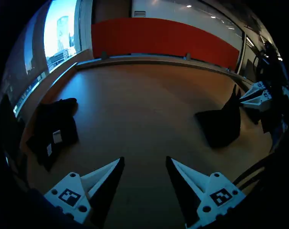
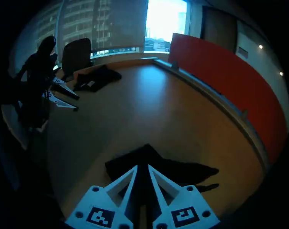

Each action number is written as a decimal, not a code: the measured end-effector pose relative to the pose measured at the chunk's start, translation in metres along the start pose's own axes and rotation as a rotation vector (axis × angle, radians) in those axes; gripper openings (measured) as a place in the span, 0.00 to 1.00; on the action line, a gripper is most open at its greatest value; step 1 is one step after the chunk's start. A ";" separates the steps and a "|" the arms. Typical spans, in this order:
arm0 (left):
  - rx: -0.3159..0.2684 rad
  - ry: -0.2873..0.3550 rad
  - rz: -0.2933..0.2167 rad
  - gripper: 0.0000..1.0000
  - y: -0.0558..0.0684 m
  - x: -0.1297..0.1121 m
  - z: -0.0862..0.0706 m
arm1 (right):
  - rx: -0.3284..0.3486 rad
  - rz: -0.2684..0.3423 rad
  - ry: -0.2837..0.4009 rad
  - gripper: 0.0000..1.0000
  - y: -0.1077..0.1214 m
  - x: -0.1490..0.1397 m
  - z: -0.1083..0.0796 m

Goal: Fold towel

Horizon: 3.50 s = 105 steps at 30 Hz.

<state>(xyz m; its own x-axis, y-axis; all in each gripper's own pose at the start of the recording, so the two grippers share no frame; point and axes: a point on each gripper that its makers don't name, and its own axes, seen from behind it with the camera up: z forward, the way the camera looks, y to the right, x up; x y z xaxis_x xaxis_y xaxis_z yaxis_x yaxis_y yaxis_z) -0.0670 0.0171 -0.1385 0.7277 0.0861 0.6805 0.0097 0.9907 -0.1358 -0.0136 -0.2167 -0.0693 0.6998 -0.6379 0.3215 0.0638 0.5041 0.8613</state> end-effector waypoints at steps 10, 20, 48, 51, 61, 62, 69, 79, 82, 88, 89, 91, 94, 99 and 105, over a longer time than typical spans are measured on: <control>0.015 0.000 -0.032 0.79 -0.014 -0.009 -0.006 | 0.053 -0.011 -0.047 0.27 -0.029 -0.008 0.037; 0.022 0.000 -0.041 0.79 -0.021 -0.013 -0.010 | 0.051 0.020 -0.057 0.66 -0.030 -0.013 0.039; 0.015 0.003 -0.026 0.79 -0.015 -0.013 -0.011 | -0.014 0.081 -0.115 0.65 -0.016 -0.068 0.017; 0.014 0.003 -0.023 0.79 -0.014 -0.012 -0.010 | -0.018 0.088 -0.121 0.65 -0.016 -0.074 0.015; 0.010 0.002 -0.018 0.79 -0.012 -0.012 -0.009 | -0.027 0.107 -0.156 0.65 -0.019 -0.102 0.013; 0.010 0.002 -0.017 0.79 -0.012 -0.012 -0.009 | -0.028 0.109 -0.161 0.65 -0.019 -0.105 0.012; 0.009 -0.001 -0.014 0.79 -0.011 -0.012 -0.009 | -0.033 0.125 -0.195 0.66 -0.021 -0.129 0.012; 0.008 -0.003 -0.013 0.80 -0.011 -0.014 -0.009 | -0.038 0.149 -0.216 0.64 -0.024 -0.145 0.016; 0.008 -0.004 -0.013 0.79 -0.011 -0.015 -0.009 | -0.039 0.153 -0.218 0.60 -0.024 -0.147 0.017; 0.008 -0.005 -0.014 0.79 -0.011 -0.016 -0.010 | -0.045 0.172 -0.219 0.47 -0.023 -0.150 0.018; 0.007 -0.005 -0.014 0.79 -0.011 -0.016 -0.010 | -0.046 0.175 -0.218 0.45 -0.024 -0.150 0.018; 0.007 -0.005 -0.014 0.79 -0.011 -0.016 -0.010 | -0.047 0.178 -0.218 0.42 -0.024 -0.151 0.018; 0.007 -0.006 -0.013 0.79 -0.011 -0.016 -0.010 | -0.046 0.180 -0.219 0.39 -0.025 -0.152 0.018; 0.006 -0.007 -0.013 0.80 -0.012 -0.017 -0.010 | -0.046 0.180 -0.218 0.36 -0.027 -0.152 0.018; 0.004 -0.008 -0.015 0.79 -0.011 -0.018 -0.010 | -0.044 0.187 -0.216 0.22 -0.027 -0.152 0.018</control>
<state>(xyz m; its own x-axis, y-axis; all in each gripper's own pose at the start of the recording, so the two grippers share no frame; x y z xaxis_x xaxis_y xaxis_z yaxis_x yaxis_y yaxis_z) -0.0736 0.0036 -0.1560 0.7217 0.0723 0.6884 0.0174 0.9923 -0.1225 -0.1343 -0.1432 -0.1342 0.5346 -0.6387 0.5533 -0.0179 0.6461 0.7631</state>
